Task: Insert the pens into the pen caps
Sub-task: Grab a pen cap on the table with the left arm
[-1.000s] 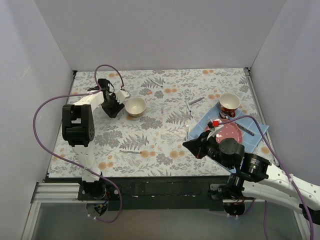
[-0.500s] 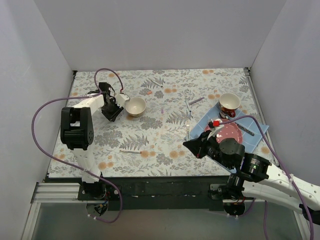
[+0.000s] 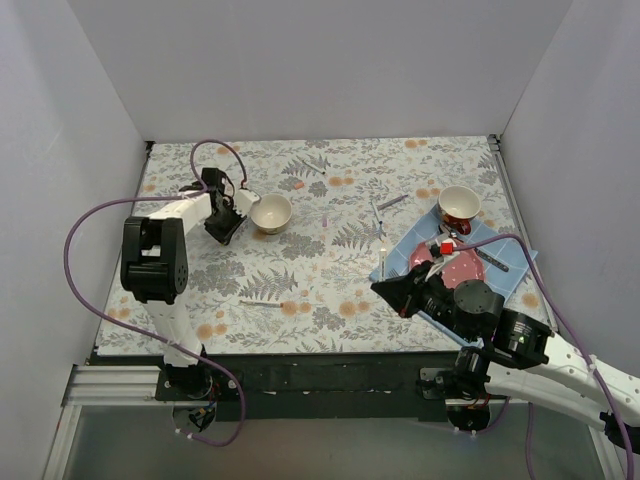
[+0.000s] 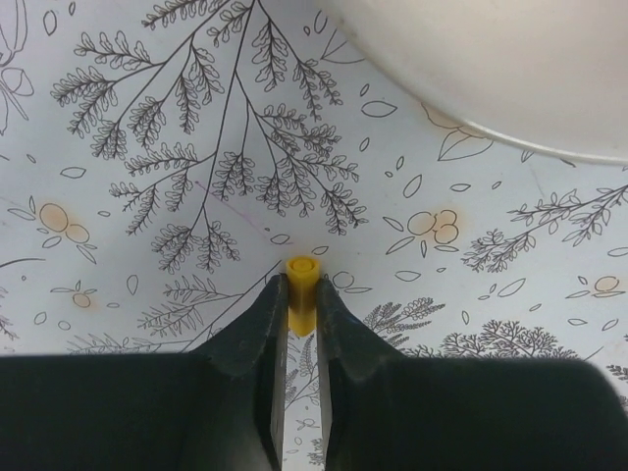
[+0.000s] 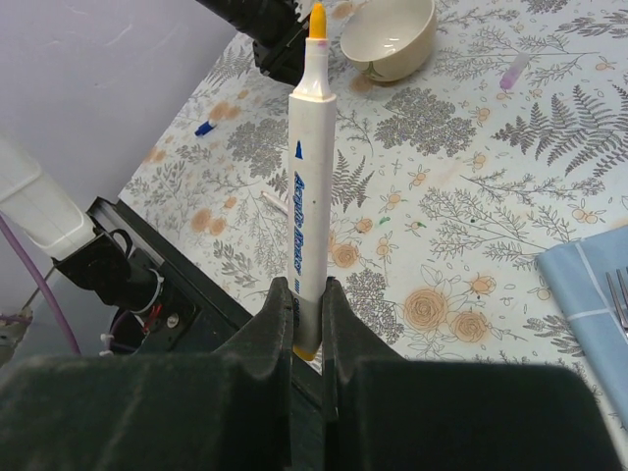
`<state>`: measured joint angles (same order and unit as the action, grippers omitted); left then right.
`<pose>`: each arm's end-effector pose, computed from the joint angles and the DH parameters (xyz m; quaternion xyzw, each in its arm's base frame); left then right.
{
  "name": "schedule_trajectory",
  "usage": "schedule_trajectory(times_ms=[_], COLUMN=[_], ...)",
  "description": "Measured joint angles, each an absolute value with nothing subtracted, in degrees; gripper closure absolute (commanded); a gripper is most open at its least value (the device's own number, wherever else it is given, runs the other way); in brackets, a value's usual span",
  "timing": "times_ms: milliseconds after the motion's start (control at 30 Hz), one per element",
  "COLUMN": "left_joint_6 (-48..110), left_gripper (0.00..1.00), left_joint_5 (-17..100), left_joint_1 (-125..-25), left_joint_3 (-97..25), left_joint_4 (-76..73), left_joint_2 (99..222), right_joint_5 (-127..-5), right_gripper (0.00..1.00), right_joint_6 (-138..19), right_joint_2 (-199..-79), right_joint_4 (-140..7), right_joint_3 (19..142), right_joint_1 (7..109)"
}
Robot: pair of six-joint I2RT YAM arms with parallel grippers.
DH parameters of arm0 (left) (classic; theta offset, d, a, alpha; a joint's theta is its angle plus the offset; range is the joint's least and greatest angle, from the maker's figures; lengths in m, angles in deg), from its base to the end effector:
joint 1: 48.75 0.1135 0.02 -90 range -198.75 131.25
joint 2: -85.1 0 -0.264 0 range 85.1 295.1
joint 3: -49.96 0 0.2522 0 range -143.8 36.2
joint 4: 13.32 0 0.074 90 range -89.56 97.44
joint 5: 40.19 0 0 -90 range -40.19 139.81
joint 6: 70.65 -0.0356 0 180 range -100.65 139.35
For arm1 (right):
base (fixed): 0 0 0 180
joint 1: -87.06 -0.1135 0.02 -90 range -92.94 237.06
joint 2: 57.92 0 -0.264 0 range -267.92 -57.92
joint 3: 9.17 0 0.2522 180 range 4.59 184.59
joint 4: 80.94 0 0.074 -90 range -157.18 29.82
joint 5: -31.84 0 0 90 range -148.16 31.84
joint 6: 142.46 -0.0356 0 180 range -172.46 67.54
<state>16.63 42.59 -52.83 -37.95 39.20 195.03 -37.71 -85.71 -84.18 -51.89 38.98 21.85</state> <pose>0.3717 -0.0310 0.1618 0.0671 0.9867 -0.0640 0.1335 0.0632 0.1072 0.3110 -0.0903 0.7418 0.4062 0.5260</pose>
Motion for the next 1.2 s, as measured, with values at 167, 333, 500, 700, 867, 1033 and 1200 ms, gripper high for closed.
schedule_trajectory(times_ms=[167, 333, 500, 700, 867, 1033, 1200], left_joint_6=[19.8, 26.1, 36.9, 48.0, 54.8, 63.4, 79.7], left_gripper=[1.0, 1.0, 1.0, 1.0, 1.0, 1.0, 1.0], left_joint_5=[45.4, 49.1, 52.6, 53.4, 46.7, 33.0, 19.6], left_joint_1=[-54.3, -59.0, -63.8, -65.5, -65.8, -66.3, -68.5], left_joint_3=[-34.1, -28.0, -27.7, -25.4, -24.9, -18.7, -3.9], left_joint_4=[36.1, 35.1, 38.3, 41.8, 41.3, 30.0, 6.2], left_joint_2=[192.3, 187.3, 186.6, 181.2, 169.2, 154.8, 141.5], right_joint_5=[-37.8, -38.2, -39.0, -40.5, -42.1, -45.0, -48.2], right_gripper=[0.99, 0.99, 0.99, 0.99, 0.99, 0.99, 0.99], right_joint_6=[-86.6, -87.2, -88.3, -89.8, -90.9, -90.5, -89.0], right_joint_2=[-83.8, -83.4, -83.5, -84.2, -87.0, -92.4, -99.2], right_joint_4=[-50.9, -50.5, -50.6, -51.0, -53.8, -60.2, -70.5], right_joint_3=[38.9, 38.4, 37.7, 35.4, 31.8, 30.8, 29.9], right_joint_1=[21.9, 21.9, 21.9, 21.9, 21.9, 21.9, 21.8])
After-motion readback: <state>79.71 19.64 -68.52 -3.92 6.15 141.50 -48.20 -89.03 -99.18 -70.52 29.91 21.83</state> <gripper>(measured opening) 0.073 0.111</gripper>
